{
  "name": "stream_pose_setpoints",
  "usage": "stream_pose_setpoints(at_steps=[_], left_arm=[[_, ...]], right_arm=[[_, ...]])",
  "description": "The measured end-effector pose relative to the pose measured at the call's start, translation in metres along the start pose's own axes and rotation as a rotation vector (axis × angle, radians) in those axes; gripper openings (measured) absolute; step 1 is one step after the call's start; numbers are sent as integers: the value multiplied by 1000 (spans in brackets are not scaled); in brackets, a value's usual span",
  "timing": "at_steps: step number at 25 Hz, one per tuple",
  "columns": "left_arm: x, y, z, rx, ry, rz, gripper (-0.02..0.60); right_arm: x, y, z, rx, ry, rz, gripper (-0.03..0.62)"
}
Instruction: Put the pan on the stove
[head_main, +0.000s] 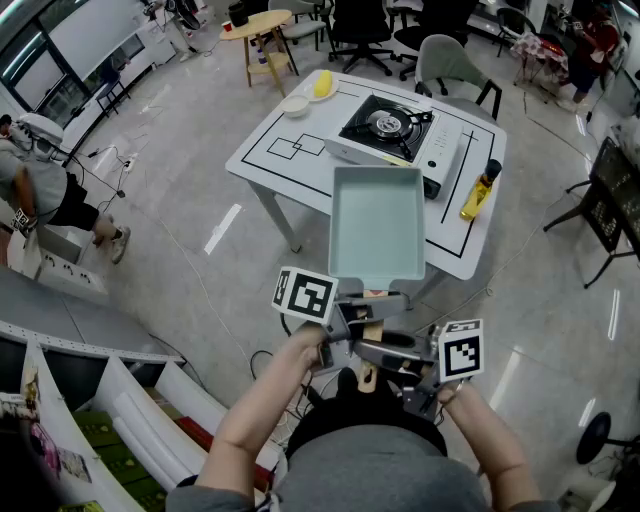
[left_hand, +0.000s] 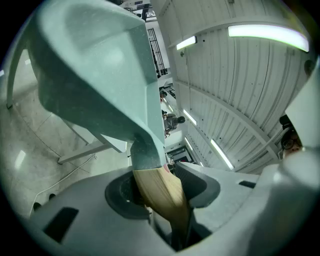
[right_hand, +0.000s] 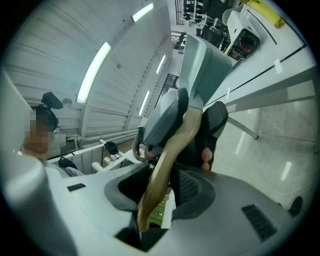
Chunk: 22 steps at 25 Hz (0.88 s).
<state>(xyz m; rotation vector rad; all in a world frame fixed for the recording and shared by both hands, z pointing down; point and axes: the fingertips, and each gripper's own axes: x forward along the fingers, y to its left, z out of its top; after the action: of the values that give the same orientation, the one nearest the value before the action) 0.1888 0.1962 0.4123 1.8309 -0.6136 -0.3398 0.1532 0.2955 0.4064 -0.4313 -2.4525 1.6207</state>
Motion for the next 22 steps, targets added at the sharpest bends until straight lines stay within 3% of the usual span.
stream_pose_setpoints(at_steps=[22], left_arm=[[17,12,19,-22,-52,20,163]], right_arm=[[-14,-11,19,-47,56,4,156]])
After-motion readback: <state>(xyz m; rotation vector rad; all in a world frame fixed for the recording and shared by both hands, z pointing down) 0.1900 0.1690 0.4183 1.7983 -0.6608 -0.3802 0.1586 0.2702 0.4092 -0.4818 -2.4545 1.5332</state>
